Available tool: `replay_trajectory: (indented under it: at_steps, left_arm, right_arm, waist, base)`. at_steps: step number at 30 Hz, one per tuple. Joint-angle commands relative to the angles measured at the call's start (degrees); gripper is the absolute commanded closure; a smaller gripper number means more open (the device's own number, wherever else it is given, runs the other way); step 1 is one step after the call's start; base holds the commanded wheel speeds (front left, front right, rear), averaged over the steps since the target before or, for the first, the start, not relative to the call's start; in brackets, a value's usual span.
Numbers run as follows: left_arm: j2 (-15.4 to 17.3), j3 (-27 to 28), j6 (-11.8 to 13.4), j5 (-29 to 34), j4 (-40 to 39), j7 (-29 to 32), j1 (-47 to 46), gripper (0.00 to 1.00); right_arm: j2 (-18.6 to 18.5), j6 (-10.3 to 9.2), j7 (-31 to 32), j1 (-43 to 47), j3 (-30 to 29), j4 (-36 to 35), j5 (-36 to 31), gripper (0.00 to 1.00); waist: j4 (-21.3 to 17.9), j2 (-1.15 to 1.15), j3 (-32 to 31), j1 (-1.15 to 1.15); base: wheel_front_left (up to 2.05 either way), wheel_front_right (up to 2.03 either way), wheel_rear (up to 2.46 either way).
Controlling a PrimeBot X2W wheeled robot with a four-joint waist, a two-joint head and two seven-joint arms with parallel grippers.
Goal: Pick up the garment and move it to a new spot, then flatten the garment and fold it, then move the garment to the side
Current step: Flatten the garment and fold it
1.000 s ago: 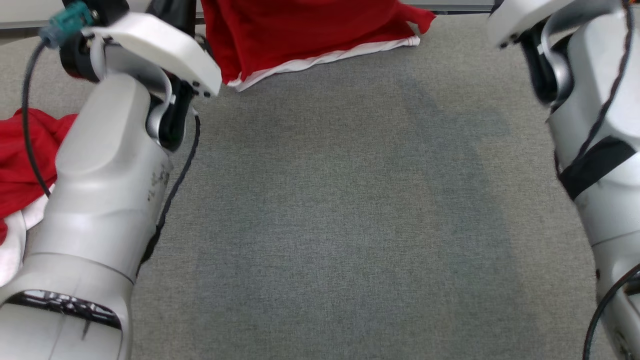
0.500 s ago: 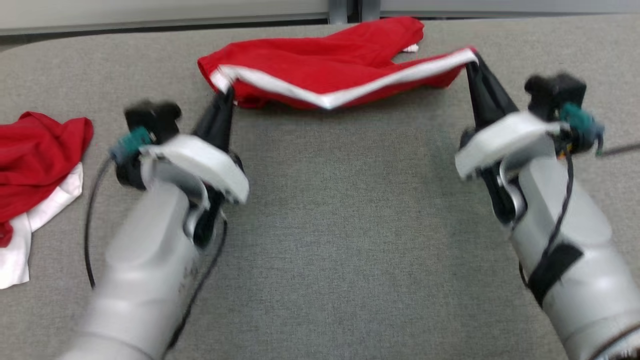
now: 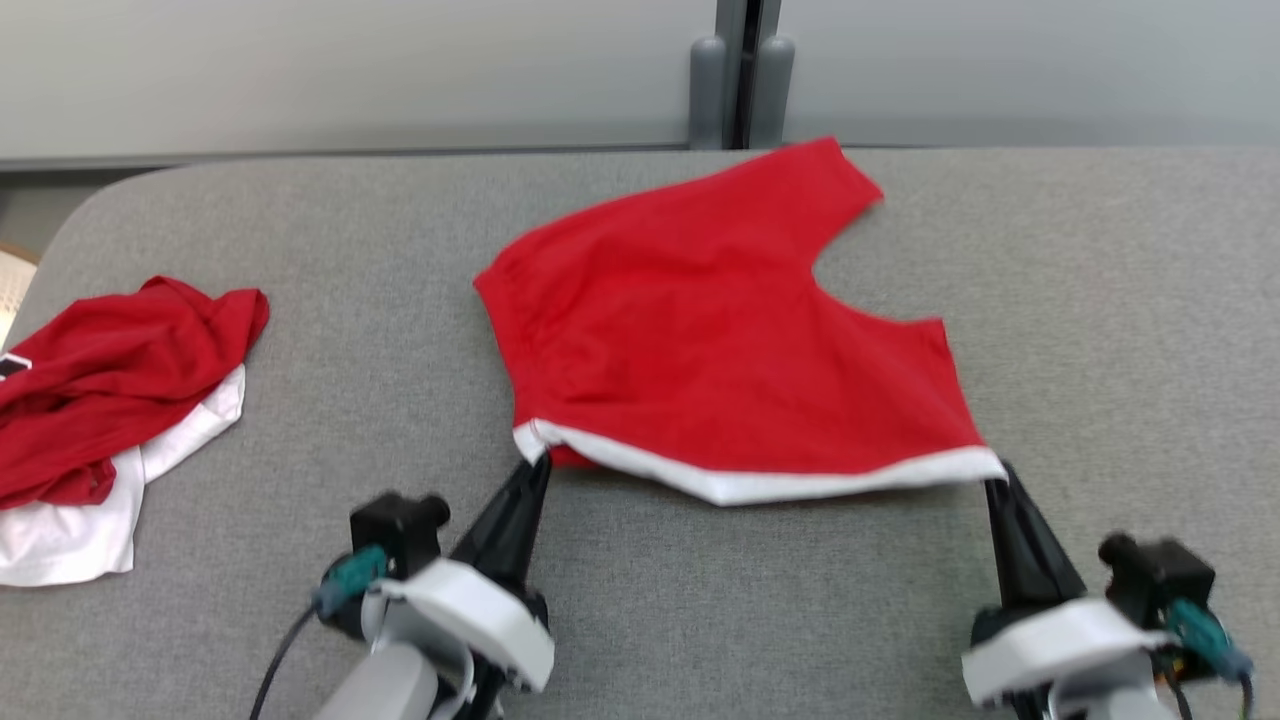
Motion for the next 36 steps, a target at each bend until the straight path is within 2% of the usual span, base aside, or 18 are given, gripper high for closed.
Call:
replay_trajectory:
  at_steps: [1,5,11,17,20,22,29,36]
  left_arm:
    - [0.8,-0.2,0.3,0.4,-1.2,0.0,1.2,1.00]
    - [3.5,-1.3,2.3,0.6,-9.4,2.4,8.8,1.00]
    - [9.0,-1.4,7.4,-0.1,-24.4,8.9,20.5,1.00]
    - [13.2,-0.9,12.5,-0.5,-38.1,14.8,28.5,1.00]
    - [14.3,-0.8,13.6,-0.8,-42.0,16.7,30.3,1.00]
    - [15.1,-0.9,13.7,-0.7,-43.1,17.8,30.1,1.00]
    - [14.2,-1.3,12.3,-1.4,-41.7,18.1,26.6,1.00]
    - [12.4,-0.3,8.5,-2.0,-37.1,16.6,17.0,1.00]
  right_arm:
    - [-0.1,-0.01,0.6,1.9,-0.5,-1.5,-0.6,1.00]
    - [0.7,-0.02,5.8,10.7,-1.9,-11.1,-2.2,1.00]
    - [1.1,-0.01,14.7,21.6,-3.6,-24.6,-3.5,1.00]
    - [1.0,-0.01,20.7,28.7,-6.2,-33.7,-4.0,1.00]
    - [0.8,-0.02,22.2,30.3,-7.3,-35.9,-3.7,1.00]
    - [0.7,-0.01,23.3,30.3,-8.0,-36.2,-3.4,1.00]
    - [-0.5,-0.02,22.8,25.2,-8.8,-33.6,-2.9,1.00]
    - [-3.2,-0.02,20.5,9.5,-8.1,-26.5,-3.1,1.00]
  waist:
    - [-0.6,0.00,-1.3,0.00]
    - [-1.6,0.00,-3.6,0.00]
    - [-3.6,0.00,-6.8,0.00]
    - [-3.7,0.00,-8.3,0.00]
    - [-3.1,0.00,-8.5,0.00]
    - [-2.6,0.00,-8.1,0.00]
    - [-0.9,0.00,-5.1,0.00]
    - [2.7,0.00,3.4,0.00]
  base:
    - [0.00,0.00,0.00]
    - [0.00,0.00,0.00]
    - [0.00,0.00,0.00]
    - [0.00,0.00,0.00]
    - [0.00,0.00,0.00]
    - [0.00,0.00,0.00]
    - [0.00,0.00,0.00]
    - [0.00,0.00,0.00]
